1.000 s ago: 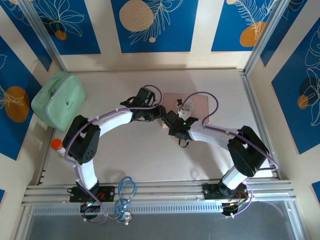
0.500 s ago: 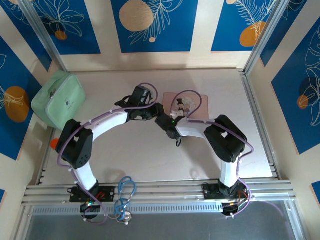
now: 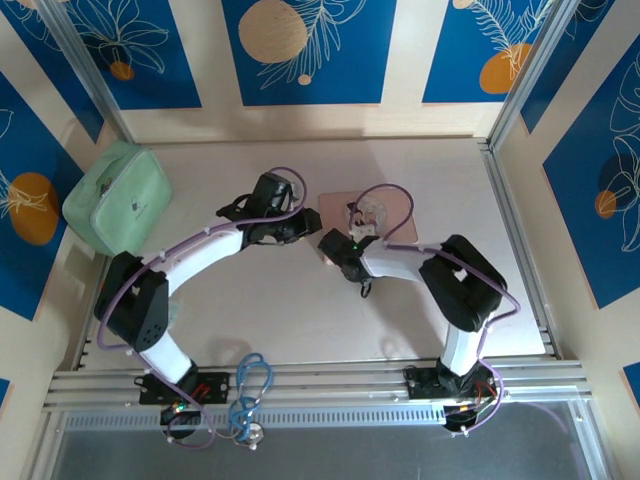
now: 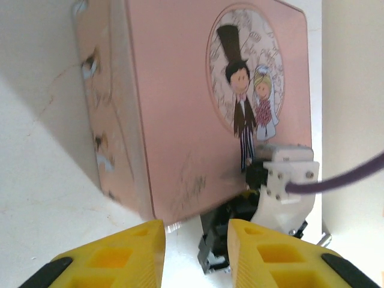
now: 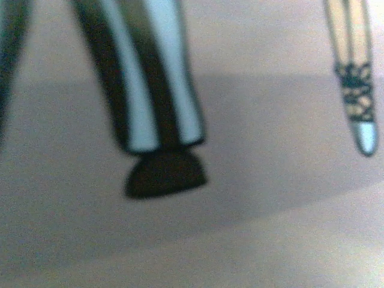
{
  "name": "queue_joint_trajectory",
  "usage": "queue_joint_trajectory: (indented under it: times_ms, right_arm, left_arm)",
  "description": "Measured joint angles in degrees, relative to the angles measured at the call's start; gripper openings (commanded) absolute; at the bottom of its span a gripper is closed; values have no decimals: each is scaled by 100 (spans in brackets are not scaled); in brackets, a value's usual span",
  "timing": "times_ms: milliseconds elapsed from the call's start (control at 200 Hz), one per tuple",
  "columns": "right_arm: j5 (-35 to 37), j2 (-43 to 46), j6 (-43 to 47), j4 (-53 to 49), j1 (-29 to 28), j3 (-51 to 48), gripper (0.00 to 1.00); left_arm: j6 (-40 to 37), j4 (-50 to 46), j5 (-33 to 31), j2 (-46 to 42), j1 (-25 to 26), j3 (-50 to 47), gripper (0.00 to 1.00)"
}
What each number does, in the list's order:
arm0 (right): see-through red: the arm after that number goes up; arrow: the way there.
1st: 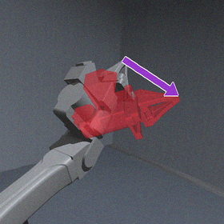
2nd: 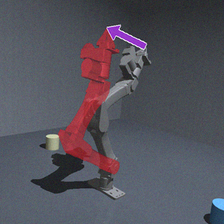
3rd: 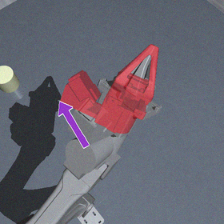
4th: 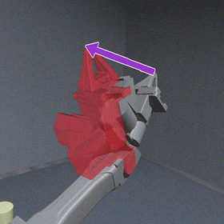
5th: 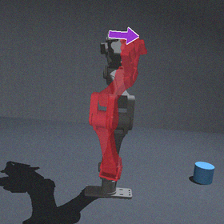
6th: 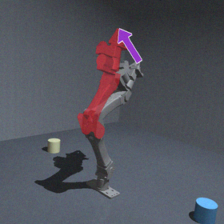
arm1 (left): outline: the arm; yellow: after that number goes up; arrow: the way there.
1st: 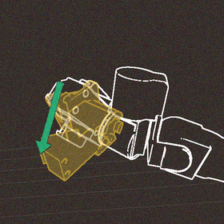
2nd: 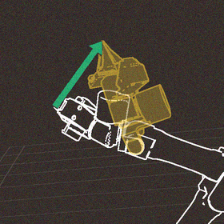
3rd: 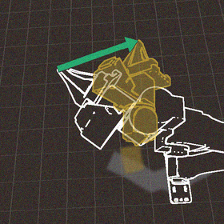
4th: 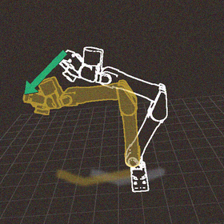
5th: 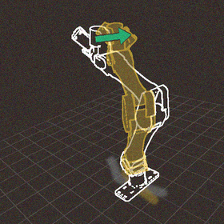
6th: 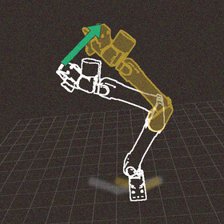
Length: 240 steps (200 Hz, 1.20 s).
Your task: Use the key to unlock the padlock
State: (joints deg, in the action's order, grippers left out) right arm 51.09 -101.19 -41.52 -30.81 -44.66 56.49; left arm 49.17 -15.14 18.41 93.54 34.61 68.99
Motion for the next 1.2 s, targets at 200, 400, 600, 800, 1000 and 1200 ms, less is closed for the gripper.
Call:
queue_joint_trajectory:
  times_ms: [200, 400, 600, 800, 1000, 1200]
  right_arm:
    - [-1488, 1364, 387, 833, 313, -1054, 0]
    - [-2712, 2107, 557, 1320, 1086, -1294, 0]
    - [-2590, 1543, 669, 933, 898, -750, 0]
    - [-2124, 715, 859, 820, 422, -365, 5]
    - [-1738, 352, 962, 863, 144, -260, 19]
    - [-1709, 330, 990, 1233, 31, -389, 31]
  left_arm:
    - [-9, -26, 2, -7, 0, -59, 32]
    - [79, -28, -35, 42, 175, 59, 31]
    - [424, 0, -507, -44, 420, 103, 33]
    - [833, 260, -645, 33, 433, -68, 32]
    - [1108, 750, -516, 964, 442, 186, 30]
    - [1281, 1010, -437, 1318, 396, 404, 27]
